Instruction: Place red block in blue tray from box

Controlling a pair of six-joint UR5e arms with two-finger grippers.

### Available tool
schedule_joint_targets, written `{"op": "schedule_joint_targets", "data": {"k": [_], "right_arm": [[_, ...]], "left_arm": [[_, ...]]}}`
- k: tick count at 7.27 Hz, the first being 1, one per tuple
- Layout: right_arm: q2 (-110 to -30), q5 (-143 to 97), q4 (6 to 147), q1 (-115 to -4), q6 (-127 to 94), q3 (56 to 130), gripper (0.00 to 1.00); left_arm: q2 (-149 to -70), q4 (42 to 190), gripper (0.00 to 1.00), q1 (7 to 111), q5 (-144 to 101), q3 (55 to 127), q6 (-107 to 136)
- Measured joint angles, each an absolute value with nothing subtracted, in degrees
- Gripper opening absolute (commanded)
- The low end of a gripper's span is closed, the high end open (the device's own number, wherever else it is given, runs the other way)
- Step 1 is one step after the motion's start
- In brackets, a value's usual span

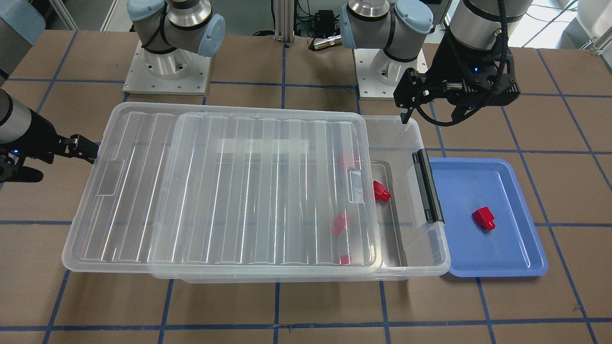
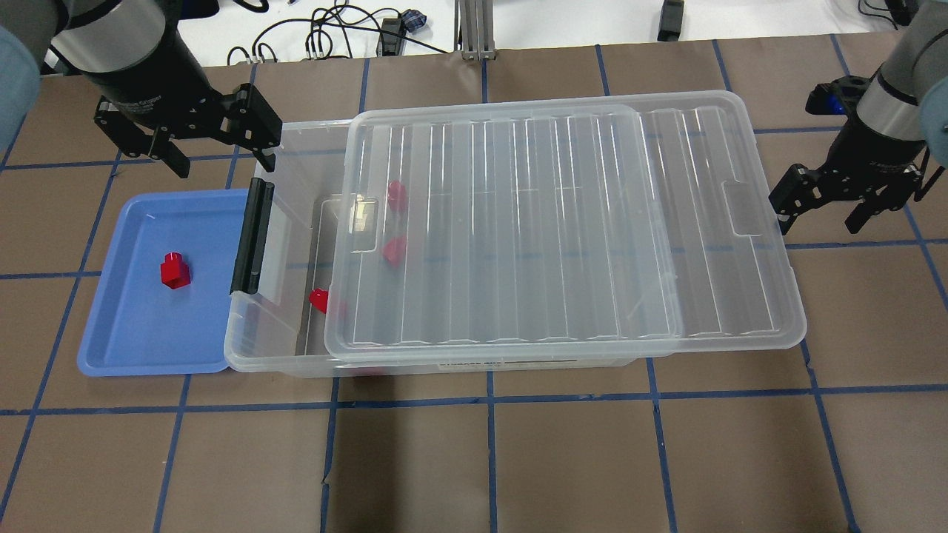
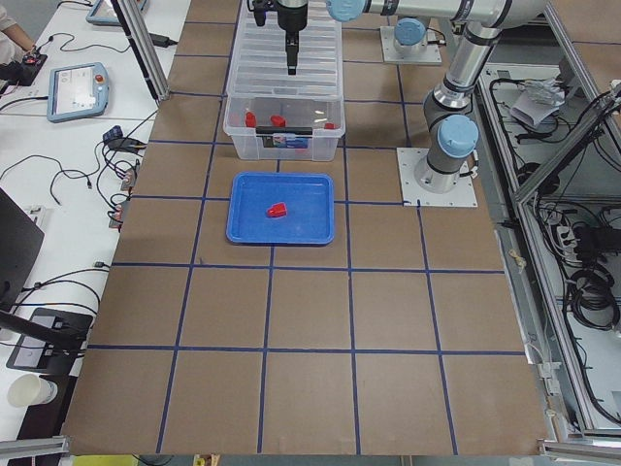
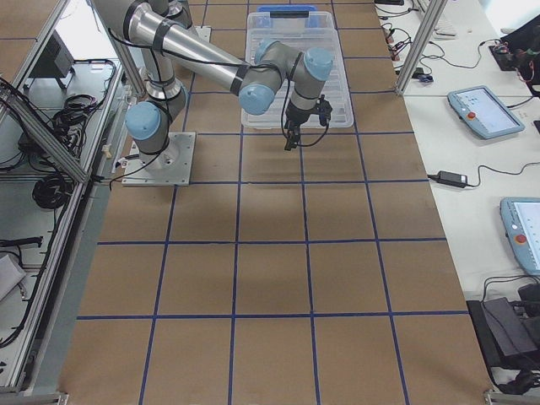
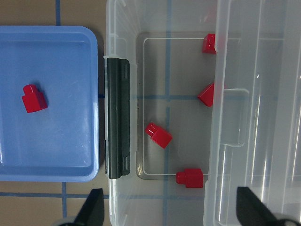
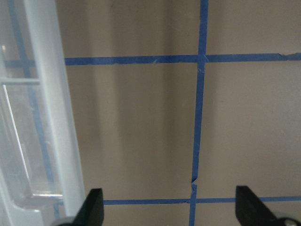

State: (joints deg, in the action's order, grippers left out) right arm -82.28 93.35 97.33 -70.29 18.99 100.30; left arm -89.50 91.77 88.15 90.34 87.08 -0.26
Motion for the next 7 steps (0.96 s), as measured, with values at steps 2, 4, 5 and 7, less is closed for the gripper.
{"op": "schedule_joint_targets", "data": {"k": [2, 4, 5, 7], "right_arm": [[-82.19, 93.34, 97.92, -73.22, 16.51, 100.35, 1.00], [-82.18, 93.06, 98.06, -75.26, 15.15, 100.37, 1.00], [-82.18, 92.53, 98.08, -76.20, 14.43, 100.37, 1.00], [-82.18, 91.94, 98.09, -77.49, 13.15, 100.37, 1.00]], "left_arm": [[-89.51, 91.76, 1.00, 88.15, 90.32, 87.10, -0.30], [-89.52, 91.76, 1.00, 88.15, 90.34, 87.10, -0.27], [-89.50, 91.76, 1.00, 88.15, 90.35, 87.10, -0.27], [-89.48, 91.76, 1.00, 88.15, 90.35, 87.10, -0.26]]}}
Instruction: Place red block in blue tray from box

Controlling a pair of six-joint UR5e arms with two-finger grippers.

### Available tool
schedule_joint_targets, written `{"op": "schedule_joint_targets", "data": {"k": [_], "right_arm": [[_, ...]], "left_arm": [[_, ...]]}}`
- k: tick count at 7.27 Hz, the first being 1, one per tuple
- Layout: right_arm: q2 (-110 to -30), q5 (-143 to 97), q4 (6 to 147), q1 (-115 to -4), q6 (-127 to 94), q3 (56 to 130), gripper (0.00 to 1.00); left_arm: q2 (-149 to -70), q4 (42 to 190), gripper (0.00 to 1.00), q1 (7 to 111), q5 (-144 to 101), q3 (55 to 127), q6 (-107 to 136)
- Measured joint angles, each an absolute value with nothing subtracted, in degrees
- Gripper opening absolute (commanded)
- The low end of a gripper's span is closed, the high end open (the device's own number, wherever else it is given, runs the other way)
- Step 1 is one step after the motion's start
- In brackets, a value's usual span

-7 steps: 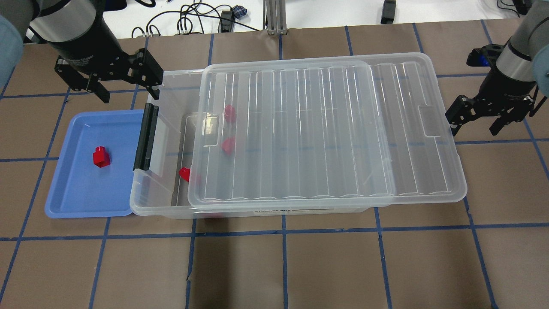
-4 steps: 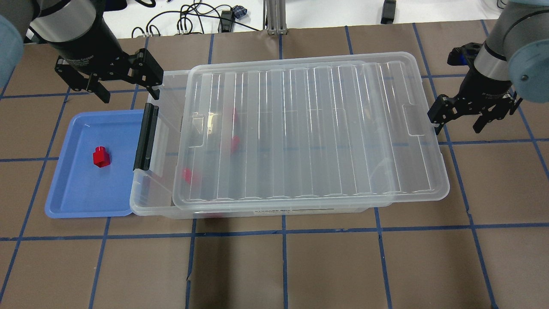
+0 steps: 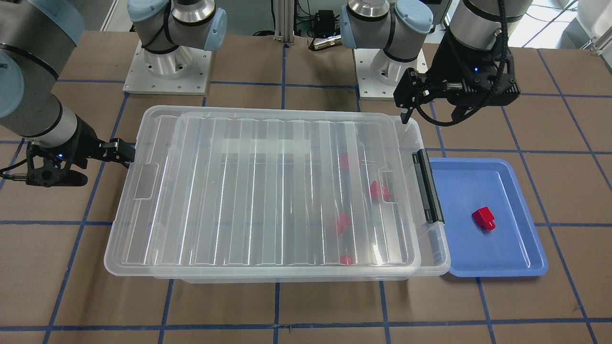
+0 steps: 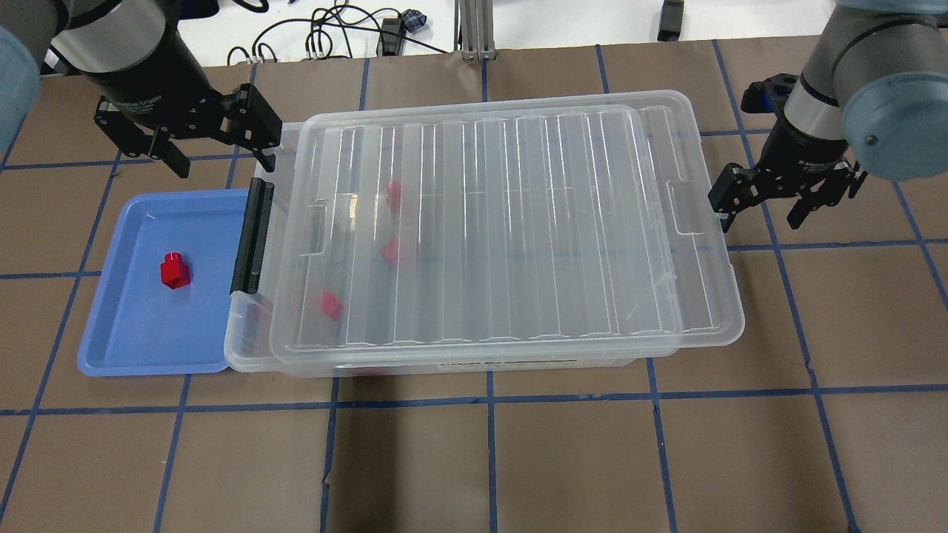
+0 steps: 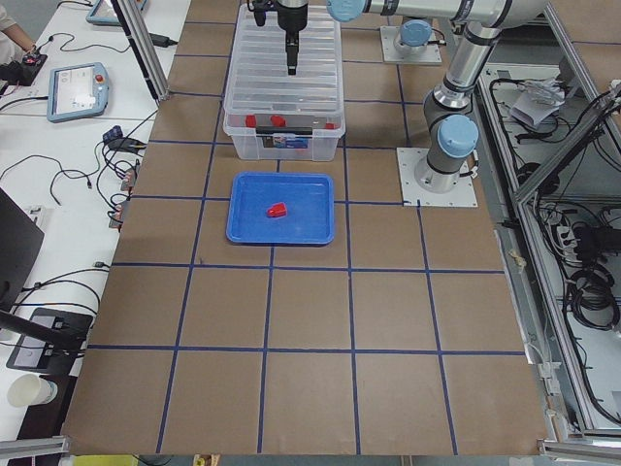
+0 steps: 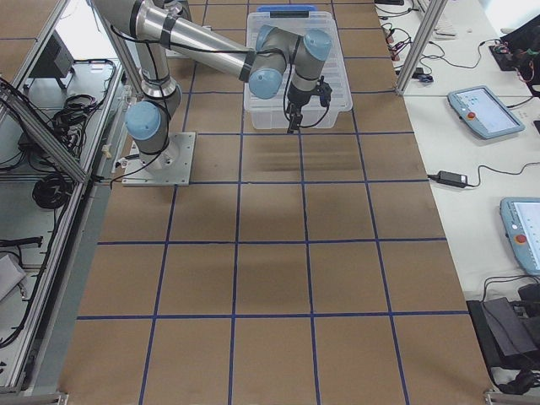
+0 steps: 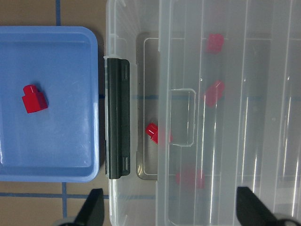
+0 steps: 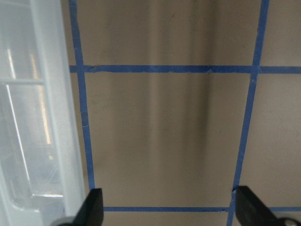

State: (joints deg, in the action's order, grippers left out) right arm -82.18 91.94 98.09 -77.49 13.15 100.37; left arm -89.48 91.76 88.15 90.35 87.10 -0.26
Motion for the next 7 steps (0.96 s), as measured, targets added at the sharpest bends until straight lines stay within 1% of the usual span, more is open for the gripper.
{"op": "schedule_joint_targets", "data": {"k": [7], "right_arm": [[-82.13, 91.70, 98.00, -78.57, 13.11, 100.37, 1.00]], "left_arm": [[-89.66, 91.74, 1.00, 88.15, 90.27, 87.05, -0.35]]}}
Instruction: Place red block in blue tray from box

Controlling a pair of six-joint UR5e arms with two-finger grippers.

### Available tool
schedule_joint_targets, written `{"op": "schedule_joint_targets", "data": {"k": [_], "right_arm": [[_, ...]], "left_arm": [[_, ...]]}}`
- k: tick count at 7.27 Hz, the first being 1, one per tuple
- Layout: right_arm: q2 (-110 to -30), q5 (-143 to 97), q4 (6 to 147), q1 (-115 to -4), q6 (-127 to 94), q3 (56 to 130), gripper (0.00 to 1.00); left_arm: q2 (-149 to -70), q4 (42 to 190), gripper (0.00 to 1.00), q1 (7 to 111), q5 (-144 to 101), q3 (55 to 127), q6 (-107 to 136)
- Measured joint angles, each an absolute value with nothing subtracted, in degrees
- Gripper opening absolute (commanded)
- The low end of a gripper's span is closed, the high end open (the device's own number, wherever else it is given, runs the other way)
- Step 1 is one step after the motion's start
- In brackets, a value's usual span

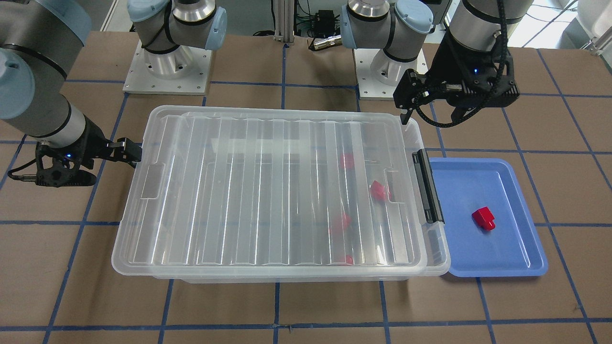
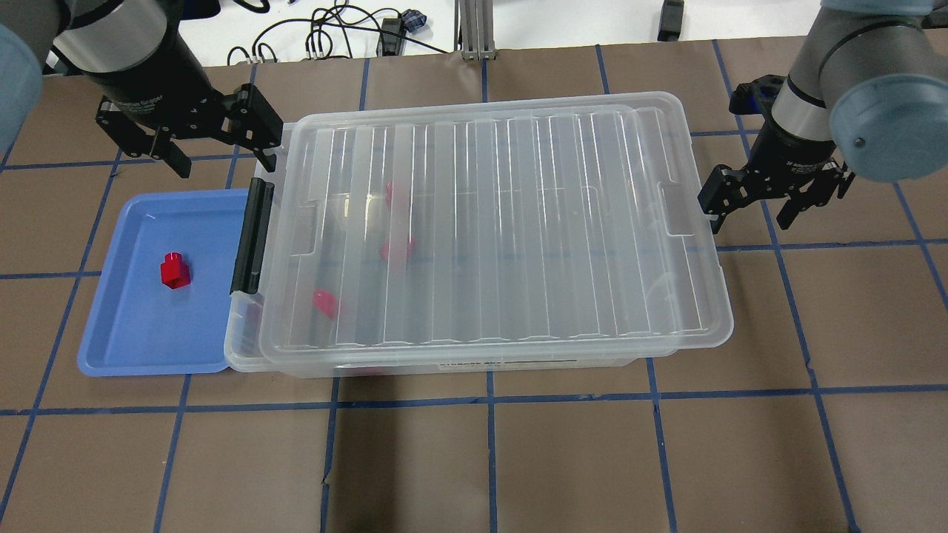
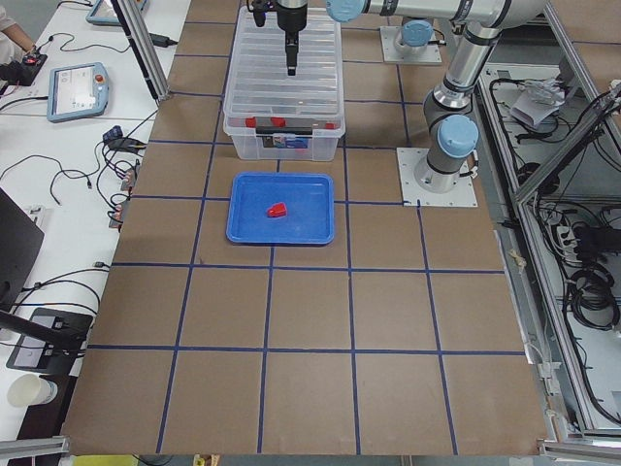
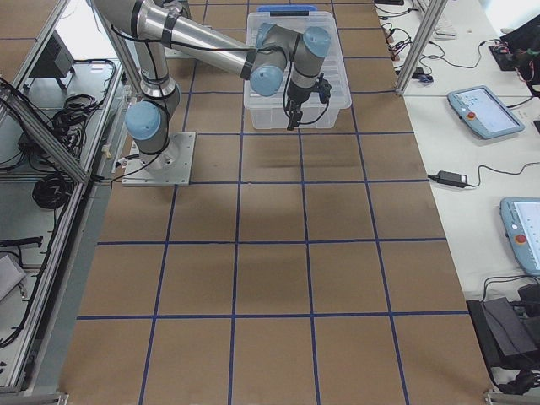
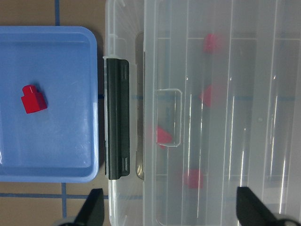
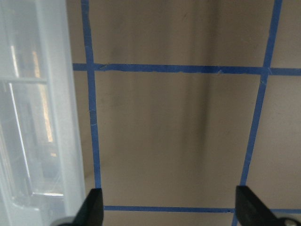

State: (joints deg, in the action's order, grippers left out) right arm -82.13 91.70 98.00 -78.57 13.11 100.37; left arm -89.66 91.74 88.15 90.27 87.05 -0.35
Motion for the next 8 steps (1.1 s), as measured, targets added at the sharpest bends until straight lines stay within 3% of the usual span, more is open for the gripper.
{"op": "schedule_joint_targets", "data": {"k": [4, 8], "right_arm": [[-83.84, 92.26, 97.82, -78.56, 13.67, 99.29, 1.00], [-96.78, 93.16, 91.42, -79.04, 12.81, 98.84, 1.00]], "left_arm": [[-89.56, 91.67, 1.00, 88.15, 90.26, 87.09, -0.35], [-89.44, 91.42, 1.00, 88.16, 90.31, 87.00, -0.27]]}}
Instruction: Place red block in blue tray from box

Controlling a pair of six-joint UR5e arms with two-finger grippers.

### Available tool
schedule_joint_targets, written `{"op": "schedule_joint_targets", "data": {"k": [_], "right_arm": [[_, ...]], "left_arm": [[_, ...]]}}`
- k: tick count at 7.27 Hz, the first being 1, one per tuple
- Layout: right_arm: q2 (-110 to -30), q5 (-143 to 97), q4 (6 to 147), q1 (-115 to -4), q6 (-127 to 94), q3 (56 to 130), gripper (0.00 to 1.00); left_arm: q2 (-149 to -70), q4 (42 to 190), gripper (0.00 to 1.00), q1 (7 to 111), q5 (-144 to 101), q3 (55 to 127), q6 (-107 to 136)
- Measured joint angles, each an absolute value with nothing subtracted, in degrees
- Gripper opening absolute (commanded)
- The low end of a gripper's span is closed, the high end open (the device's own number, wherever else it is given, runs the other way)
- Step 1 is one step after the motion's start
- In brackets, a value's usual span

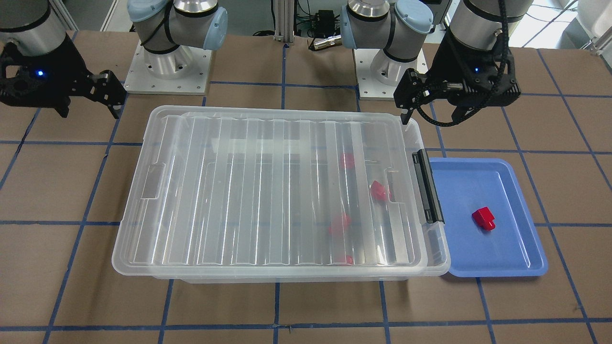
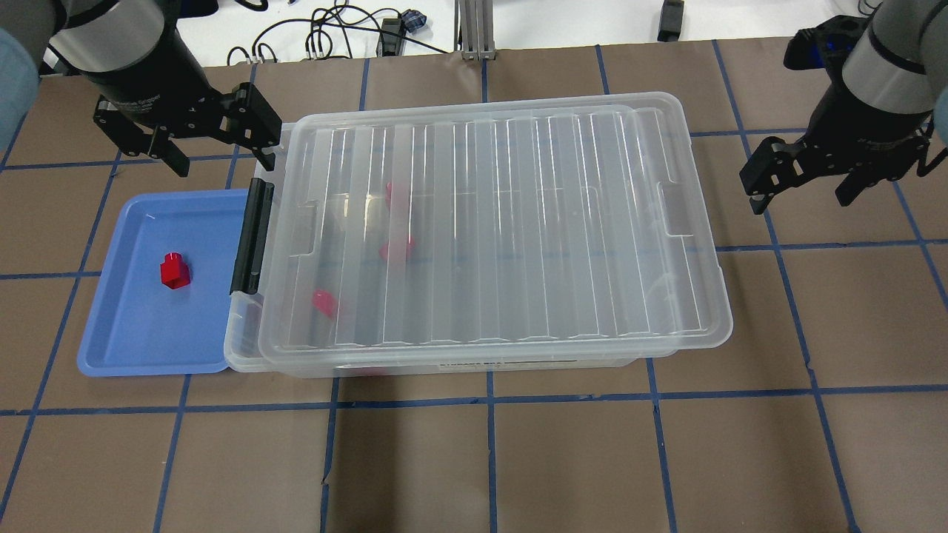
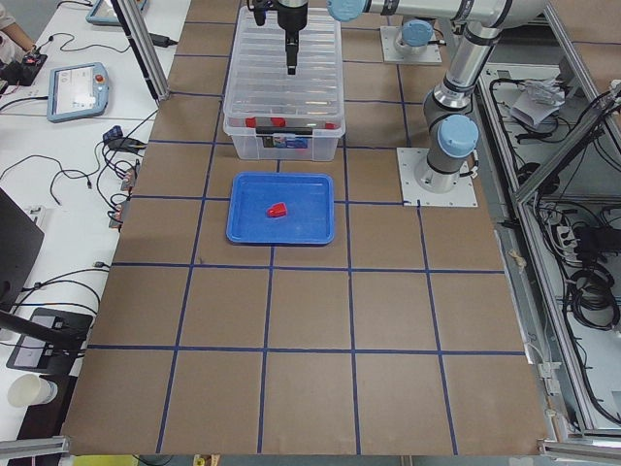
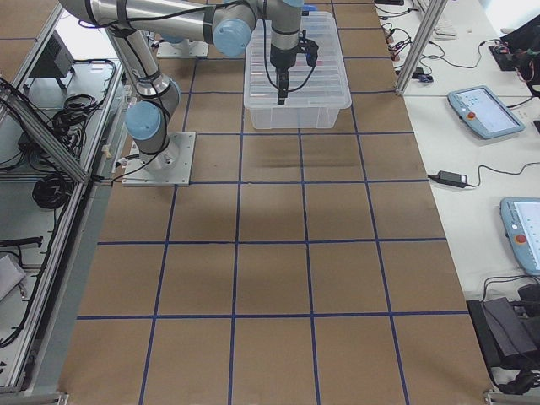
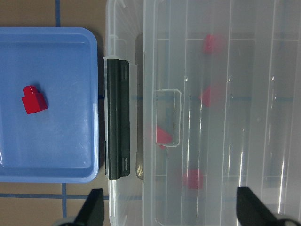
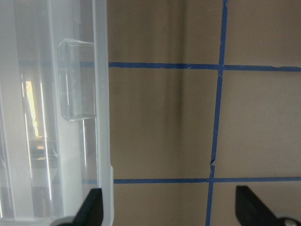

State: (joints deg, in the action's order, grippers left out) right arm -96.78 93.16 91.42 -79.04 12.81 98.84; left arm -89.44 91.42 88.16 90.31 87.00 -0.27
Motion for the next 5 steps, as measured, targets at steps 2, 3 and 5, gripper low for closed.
{"op": "schedule_joint_targets", "data": {"k": [2, 3, 5], "right_arm": [[-98.12, 92.23, 89.54, -82.83, 8.93, 98.18, 1.00], [-98.16, 92.02, 89.23, -85.34, 5.26, 97.97, 1.00], [-98.21, 91.94, 88.95, -87.30, 2.52, 97.91, 1.00]], "left_arm": [[-89.52, 91.50, 1.00, 88.05, 90.51, 86.17, -0.19], [-89.80, 91.75, 1.00, 87.80, 90.53, 85.56, -0.18], [-91.43, 93.29, 1.00, 87.63, 90.51, 83.15, 0.02]]}}
